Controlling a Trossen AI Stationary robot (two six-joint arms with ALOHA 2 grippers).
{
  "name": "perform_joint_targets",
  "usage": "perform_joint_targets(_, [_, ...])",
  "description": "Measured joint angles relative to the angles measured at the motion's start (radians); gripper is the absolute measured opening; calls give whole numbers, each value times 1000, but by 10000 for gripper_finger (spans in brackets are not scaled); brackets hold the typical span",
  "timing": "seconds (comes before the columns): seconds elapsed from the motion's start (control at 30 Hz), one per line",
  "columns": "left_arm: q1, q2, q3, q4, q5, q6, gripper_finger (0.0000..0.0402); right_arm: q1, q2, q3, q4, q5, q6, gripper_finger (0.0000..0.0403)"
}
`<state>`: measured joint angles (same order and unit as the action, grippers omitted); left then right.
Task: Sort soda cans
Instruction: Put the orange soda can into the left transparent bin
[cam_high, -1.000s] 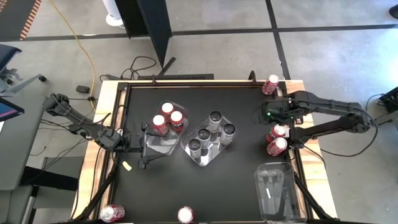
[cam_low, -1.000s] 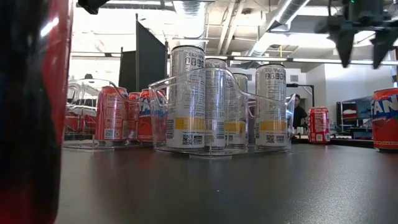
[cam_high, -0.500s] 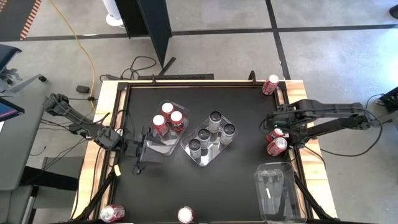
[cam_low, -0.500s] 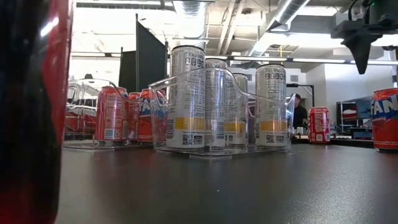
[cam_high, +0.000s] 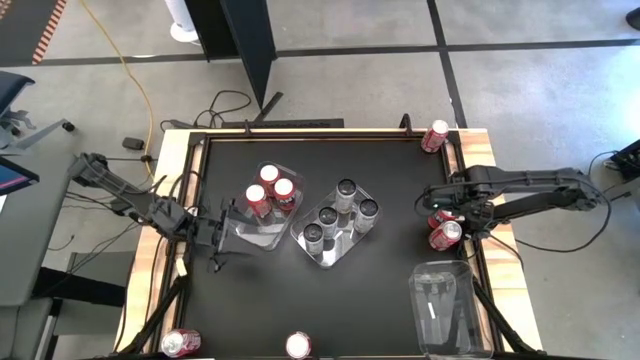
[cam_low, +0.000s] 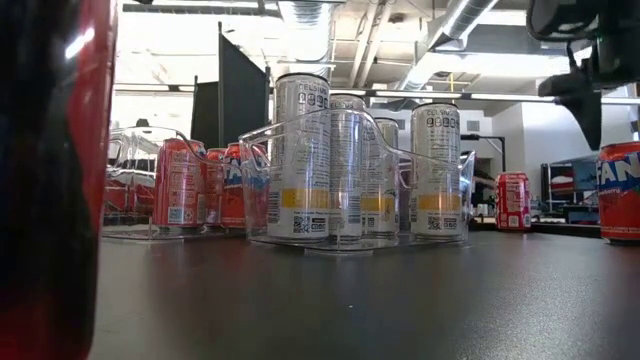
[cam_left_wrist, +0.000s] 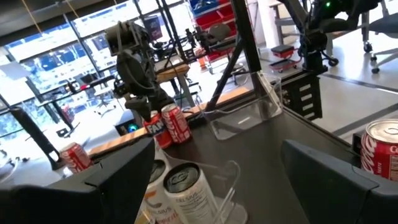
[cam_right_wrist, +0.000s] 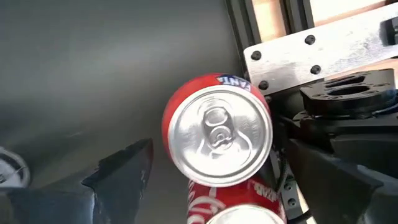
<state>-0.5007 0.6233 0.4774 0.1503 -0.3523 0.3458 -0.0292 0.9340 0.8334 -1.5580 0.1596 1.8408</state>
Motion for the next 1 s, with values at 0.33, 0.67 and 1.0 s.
perform_joint_targets(0.33, [0,-94,0,-57,-1,-30,345,-25,10,-5,5,0,2,388])
perform_joint_targets(0.67, [0,-97,0,-56,-1,-40,345,-80,116,-9,32,2,-40,388])
perform_joint_targets(1.0, [0,-97,0,-55,-1,-40,345,-142,231,-8,101,3,-150,384])
